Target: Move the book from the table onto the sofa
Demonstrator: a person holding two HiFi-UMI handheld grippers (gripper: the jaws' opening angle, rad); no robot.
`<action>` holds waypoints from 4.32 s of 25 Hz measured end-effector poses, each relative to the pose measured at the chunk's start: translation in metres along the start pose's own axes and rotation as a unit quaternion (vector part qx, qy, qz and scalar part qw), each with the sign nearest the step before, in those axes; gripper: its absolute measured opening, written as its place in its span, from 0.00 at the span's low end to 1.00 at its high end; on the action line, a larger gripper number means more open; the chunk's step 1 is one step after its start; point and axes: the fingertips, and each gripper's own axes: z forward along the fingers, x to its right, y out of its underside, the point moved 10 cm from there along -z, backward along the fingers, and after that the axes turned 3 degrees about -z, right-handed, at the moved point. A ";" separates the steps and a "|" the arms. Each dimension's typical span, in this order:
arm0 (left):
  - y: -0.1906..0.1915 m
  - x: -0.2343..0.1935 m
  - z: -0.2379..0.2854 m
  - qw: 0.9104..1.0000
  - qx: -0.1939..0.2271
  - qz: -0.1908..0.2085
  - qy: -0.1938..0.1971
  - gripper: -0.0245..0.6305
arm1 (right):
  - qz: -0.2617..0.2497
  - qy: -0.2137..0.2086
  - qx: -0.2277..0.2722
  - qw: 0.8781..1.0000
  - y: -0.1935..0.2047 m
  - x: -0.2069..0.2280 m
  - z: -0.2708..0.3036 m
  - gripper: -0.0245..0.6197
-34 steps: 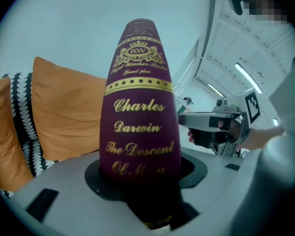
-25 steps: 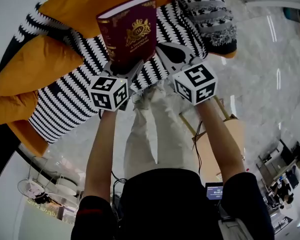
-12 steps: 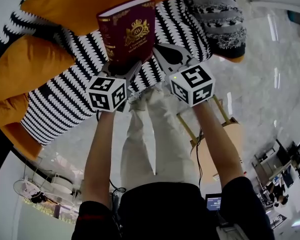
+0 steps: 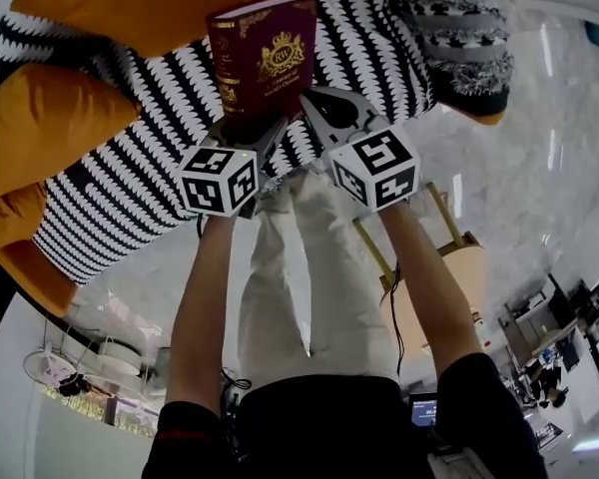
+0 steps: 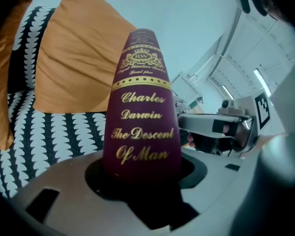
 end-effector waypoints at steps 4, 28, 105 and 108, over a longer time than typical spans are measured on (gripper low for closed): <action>0.004 -0.008 0.006 1.000 -0.008 0.002 -0.001 0.40 | 0.002 -0.005 -0.010 1.000 0.010 0.000 0.009 0.06; 0.049 -0.047 0.051 0.993 -0.083 -0.078 0.042 0.41 | 0.019 -0.014 -0.047 0.999 0.047 -0.008 0.035 0.06; -0.040 0.056 -0.085 0.991 -0.017 0.112 -0.072 0.10 | -0.015 -0.003 0.001 1.000 -0.025 -0.064 -0.060 0.06; -0.053 0.076 -0.098 0.989 -0.007 0.129 -0.066 0.07 | -0.023 0.002 0.006 1.000 -0.037 -0.070 -0.076 0.06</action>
